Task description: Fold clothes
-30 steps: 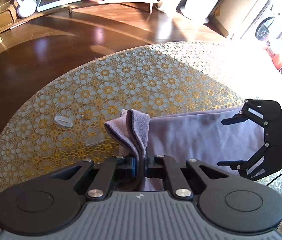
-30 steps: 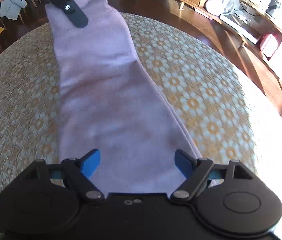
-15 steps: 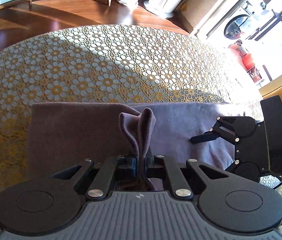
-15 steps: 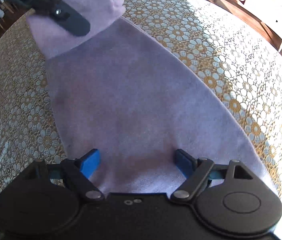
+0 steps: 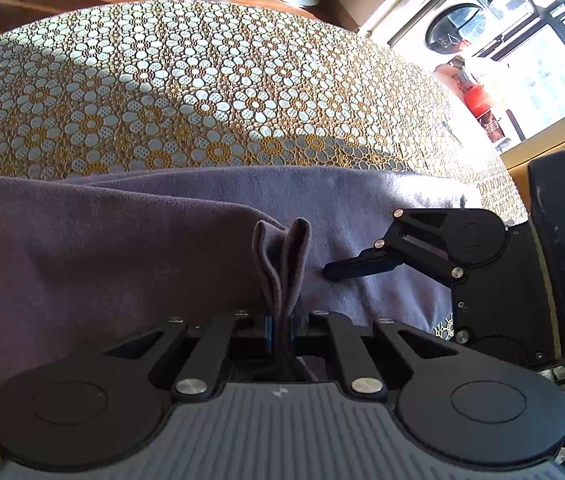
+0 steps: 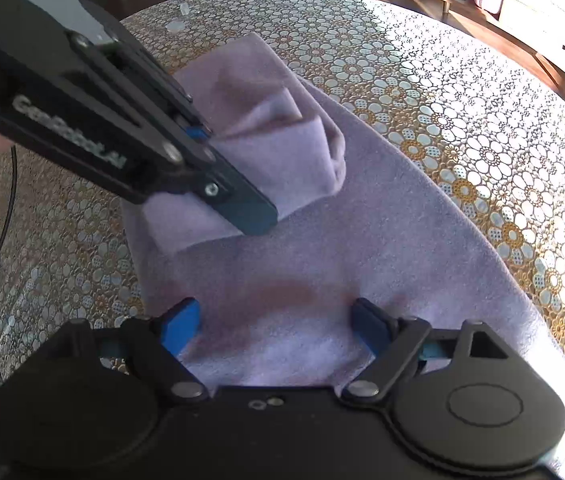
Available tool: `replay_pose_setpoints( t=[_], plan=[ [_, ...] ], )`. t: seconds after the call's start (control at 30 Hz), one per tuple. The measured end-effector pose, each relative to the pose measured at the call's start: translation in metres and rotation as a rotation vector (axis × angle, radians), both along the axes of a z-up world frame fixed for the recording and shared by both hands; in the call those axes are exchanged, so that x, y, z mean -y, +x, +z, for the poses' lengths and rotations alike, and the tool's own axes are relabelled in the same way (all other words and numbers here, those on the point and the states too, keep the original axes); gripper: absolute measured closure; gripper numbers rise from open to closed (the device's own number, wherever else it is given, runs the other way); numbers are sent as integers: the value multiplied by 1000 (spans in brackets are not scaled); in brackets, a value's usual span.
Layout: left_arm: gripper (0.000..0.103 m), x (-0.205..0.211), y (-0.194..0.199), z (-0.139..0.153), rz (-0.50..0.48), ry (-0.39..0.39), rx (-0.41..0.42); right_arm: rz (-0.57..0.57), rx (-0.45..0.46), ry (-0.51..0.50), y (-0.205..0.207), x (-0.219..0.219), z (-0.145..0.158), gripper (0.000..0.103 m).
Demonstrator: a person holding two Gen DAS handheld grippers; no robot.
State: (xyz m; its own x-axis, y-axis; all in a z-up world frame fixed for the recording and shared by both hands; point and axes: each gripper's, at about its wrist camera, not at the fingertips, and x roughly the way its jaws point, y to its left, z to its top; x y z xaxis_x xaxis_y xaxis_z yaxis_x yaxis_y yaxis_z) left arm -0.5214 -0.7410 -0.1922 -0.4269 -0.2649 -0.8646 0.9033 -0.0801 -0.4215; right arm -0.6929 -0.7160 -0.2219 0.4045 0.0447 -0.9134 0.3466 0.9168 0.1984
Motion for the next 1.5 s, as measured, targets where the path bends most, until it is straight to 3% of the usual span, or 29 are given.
replay_pose_setpoints(
  t=[0.17, 0.23, 0.27, 0.3, 0.43, 0.57, 0.63, 0.83, 0.9, 1.03, 1.13, 1.3, 1.5],
  plan=[
    [92, 3, 5, -13, -36, 35, -46, -7, -8, -10, -3, -4, 7, 0],
    [68, 2, 10, -7, -75, 53, -87, -12, -16, -16, -3, -5, 11, 0],
    [31, -1, 11, -1, -109, 43, -98, -12, -18, -22, -4, -6, 15, 0],
    [10, -6, 13, 7, -147, 21, -110, -8, -21, -28, -6, -6, 21, 0],
    [9, -25, 30, 31, -236, -54, -55, -4, -24, -60, -12, -9, 44, 0],
    [9, -32, 77, 44, -196, -116, 20, -14, 8, -107, -9, -10, 61, 0],
    [9, -30, 101, 41, -193, -101, 26, 5, 20, -116, 5, -11, 62, 0],
    [9, -49, 135, 22, -263, -27, 47, 119, -36, -150, 46, -19, 26, 0],
    [9, -63, 145, 22, -243, -18, 56, 114, -75, -127, 47, -16, 10, 0],
    [9, -86, 158, 21, -192, -17, 84, 80, -64, -113, 36, -9, 2, 0],
    [9, -81, 149, 27, -227, -61, 92, 46, -87, -94, 33, -2, 6, 0],
    [9, -61, 126, 35, -324, -135, 89, 14, -42, -113, 27, 5, 22, 0],
    [9, -44, 88, 15, -444, -145, 113, 97, -24, -137, 52, -3, 20, 0]
  ],
)
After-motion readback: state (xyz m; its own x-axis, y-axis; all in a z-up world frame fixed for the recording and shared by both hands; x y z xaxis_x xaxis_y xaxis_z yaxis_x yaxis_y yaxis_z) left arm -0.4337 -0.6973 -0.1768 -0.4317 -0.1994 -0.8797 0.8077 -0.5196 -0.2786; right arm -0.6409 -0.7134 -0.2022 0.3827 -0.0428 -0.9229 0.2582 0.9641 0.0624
